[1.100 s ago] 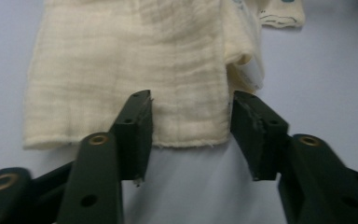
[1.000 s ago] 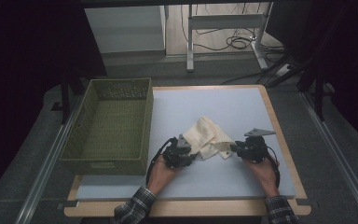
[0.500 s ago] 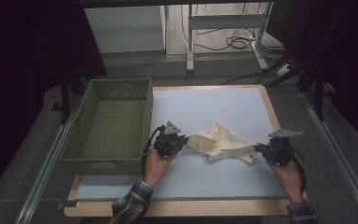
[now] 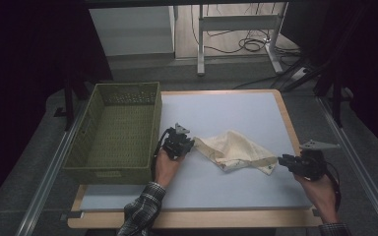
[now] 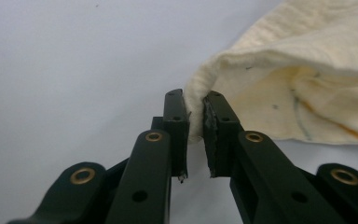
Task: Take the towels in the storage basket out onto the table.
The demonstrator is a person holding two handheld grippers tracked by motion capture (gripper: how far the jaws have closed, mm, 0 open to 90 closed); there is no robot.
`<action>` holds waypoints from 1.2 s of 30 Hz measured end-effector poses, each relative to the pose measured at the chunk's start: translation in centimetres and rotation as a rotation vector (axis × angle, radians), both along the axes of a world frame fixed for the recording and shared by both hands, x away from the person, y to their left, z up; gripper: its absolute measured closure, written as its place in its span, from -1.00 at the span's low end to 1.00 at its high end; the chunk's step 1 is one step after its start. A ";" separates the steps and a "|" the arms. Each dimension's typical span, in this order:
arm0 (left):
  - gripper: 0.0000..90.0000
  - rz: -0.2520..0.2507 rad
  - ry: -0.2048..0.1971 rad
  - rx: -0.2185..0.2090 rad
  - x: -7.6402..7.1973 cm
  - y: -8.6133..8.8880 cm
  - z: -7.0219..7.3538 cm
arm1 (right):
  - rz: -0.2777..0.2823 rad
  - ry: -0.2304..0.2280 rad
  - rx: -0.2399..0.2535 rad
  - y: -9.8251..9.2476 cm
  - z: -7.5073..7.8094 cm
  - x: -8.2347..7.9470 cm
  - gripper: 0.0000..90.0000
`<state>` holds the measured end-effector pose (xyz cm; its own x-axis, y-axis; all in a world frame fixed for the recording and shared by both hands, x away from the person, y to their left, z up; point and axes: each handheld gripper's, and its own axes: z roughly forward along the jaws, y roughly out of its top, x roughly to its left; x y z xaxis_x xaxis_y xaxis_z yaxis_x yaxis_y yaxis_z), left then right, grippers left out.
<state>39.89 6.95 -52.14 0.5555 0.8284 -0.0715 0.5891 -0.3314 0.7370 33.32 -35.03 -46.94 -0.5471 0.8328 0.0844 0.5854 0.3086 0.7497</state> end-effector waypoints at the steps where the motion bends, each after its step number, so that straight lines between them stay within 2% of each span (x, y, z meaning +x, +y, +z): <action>1: 0.77 0.002 0.000 0.008 0.2 0.0 -0.2 | 0.008 -0.005 0.007 0.2 0.3 -0.1 0.58; 4: 0.77 0.020 0.009 0.019 0.6 0.0 -0.8 | 0.058 -0.014 0.033 1.5 0.8 0.0 0.58; 8: 0.75 0.027 0.015 0.025 0.8 -0.2 -1.3 | 0.125 -0.008 0.035 4.2 0.7 0.8 0.57; 13: 0.72 0.022 0.018 0.010 0.9 -0.1 -1.6 | 0.186 0.007 0.006 7.4 -0.5 2.2 0.56; 18: 0.70 0.019 0.004 -0.032 0.8 0.3 -2.1 | 0.240 0.004 -0.011 10.0 -1.3 3.0 0.54; 23: 0.71 0.019 -0.006 -0.015 0.7 0.2 -2.1 | 0.275 0.020 -0.050 12.4 -2.3 3.7 0.47; 27: 0.71 0.017 -0.005 -0.019 0.8 0.2 -2.1 | 0.300 0.042 -0.065 13.6 -3.4 4.3 0.47; 29: 0.71 0.017 -0.001 -0.024 0.8 0.3 -2.1 | 0.319 0.042 -0.100 14.1 -4.0 4.4 0.51; 32: 0.71 0.016 0.004 -0.030 0.8 0.3 -2.1 | 0.320 0.057 -0.162 14.7 -4.7 4.3 0.84; 33: 0.71 0.019 0.007 -0.036 0.8 0.4 -2.1 | 0.320 0.059 -0.145 14.6 -4.7 4.3 0.92; 36: 0.71 0.016 0.010 -0.037 0.9 0.4 -2.1 | 0.312 0.058 -0.159 14.5 -4.4 4.3 0.96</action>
